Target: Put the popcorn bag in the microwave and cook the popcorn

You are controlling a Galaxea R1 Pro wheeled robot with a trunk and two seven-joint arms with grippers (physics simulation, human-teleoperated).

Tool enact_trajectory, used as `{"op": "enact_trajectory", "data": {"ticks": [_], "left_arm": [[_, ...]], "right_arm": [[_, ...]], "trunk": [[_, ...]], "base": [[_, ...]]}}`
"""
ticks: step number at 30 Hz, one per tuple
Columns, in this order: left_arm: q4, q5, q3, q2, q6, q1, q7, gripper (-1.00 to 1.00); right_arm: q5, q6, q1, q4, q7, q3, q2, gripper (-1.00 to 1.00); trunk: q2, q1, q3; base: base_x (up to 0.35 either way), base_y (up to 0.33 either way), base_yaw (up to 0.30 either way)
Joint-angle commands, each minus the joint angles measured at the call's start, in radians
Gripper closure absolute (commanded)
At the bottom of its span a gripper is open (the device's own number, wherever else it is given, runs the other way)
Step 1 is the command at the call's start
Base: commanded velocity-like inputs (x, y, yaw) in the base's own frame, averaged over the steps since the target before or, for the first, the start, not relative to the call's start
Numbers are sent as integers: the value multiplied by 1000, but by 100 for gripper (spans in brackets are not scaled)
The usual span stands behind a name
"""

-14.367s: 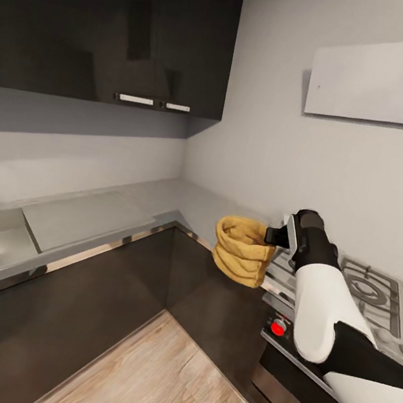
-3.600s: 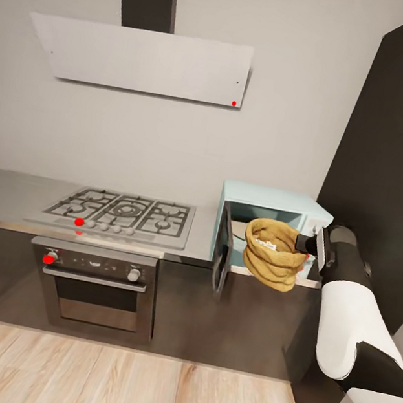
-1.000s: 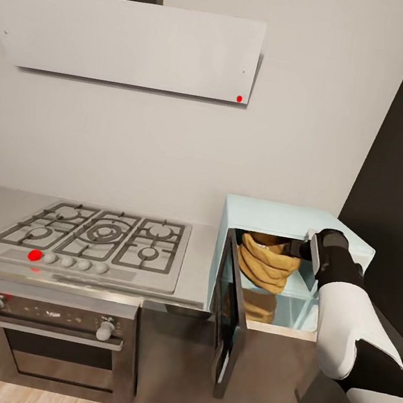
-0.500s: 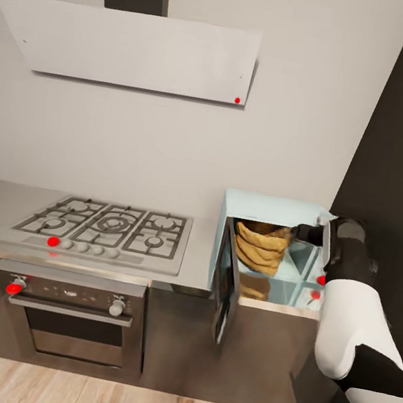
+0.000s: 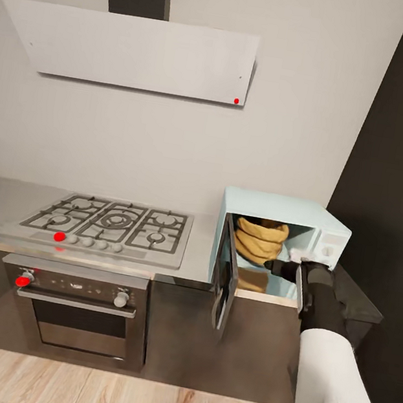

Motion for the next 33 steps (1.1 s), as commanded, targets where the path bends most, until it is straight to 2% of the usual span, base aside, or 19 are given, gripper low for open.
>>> {"op": "enact_trajectory", "data": {"ticks": [1, 4, 7, 9, 15, 18, 20, 24, 33], "left_arm": [[-1, -1, 8, 0, -2, 0, 1, -100], [-1, -1, 9, 0, -2, 0, 1, -100], [-1, -1, 9, 0, -3, 0, 1, -100], [-1, -1, 9, 0, -3, 0, 1, -100], [-1, -1, 9, 0, -2, 0, 1, -100], [-1, -1, 8, 0, -2, 0, 1, -100], [-1, -1, 7, 0, -2, 0, 1, -100], [-1, -1, 6, 1, -2, 0, 1, -100], [-1, -1, 7, 0, -2, 0, 1, -100]], "right_arm": [[11, -4, 5, -1, 24, -3, 7, -100], [10, -141, 49, 1, 57, -4, 28, -100], [7, -379, 106, 6, 52, -6, 61, -100], [6, -446, 118, 26, 52, -9, 67, -100], [1, -493, 124, 41, 60, -24, 66, -100], [0, -502, 124, 41, 54, -92, 65, -100], [-1, -524, 124, 42, 59, -108, 65, -100], [-2, -552, 124, 45, 60, -114, 65, -100], [-2, -555, 124, 47, 62, -115, 63, -100]], "trunk": [[-1, 0, -1], [-1, 0, -1], [-1, 0, -1], [-1, 0, -1], [-1, 0, -1], [-1, 0, -1], [-1, 0, -1], [-1, 0, -1], [-1, 0, -1]], "base": [[0, 0, 0], [0, 0, 0], [0, 0, 0], [0, 0, 0], [0, 0, 0], [0, 0, 0], [84, 0, 0], [250, 0, 0], [298, 0, 0]]}}
